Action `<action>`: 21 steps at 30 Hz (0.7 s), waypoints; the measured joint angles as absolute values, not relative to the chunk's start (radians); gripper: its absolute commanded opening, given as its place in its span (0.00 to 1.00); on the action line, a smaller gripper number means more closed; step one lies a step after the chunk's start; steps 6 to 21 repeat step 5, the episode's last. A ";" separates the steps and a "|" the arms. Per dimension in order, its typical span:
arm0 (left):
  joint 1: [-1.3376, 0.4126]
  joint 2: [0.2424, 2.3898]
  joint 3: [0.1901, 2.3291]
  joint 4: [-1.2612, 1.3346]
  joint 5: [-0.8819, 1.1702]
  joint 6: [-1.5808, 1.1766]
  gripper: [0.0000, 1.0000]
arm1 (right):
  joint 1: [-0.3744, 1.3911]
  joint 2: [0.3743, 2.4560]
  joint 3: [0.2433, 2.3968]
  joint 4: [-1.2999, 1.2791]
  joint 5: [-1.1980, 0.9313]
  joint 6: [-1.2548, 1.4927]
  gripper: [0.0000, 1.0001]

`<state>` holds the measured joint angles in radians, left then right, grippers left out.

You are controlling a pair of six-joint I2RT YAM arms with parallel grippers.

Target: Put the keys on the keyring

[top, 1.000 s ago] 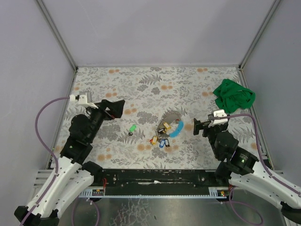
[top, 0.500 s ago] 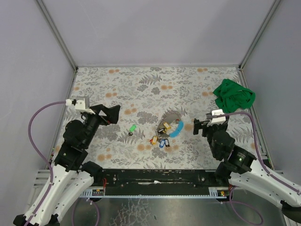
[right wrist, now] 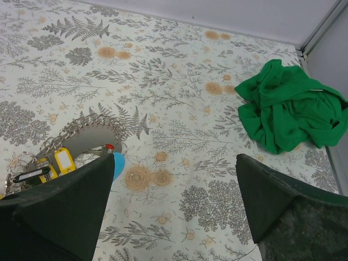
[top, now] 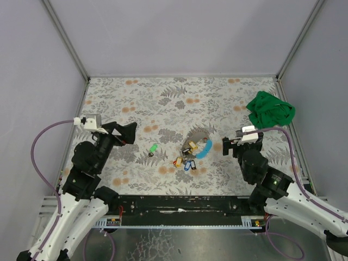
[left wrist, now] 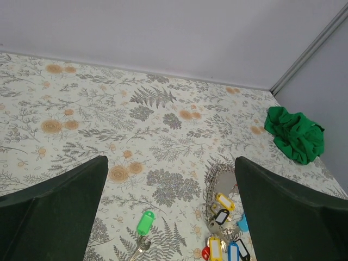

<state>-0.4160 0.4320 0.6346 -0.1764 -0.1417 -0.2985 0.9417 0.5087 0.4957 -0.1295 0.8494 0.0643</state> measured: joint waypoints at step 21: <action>-0.410 0.440 0.630 -0.178 -0.142 -0.300 1.00 | 0.942 0.518 0.496 -0.130 0.855 0.065 0.99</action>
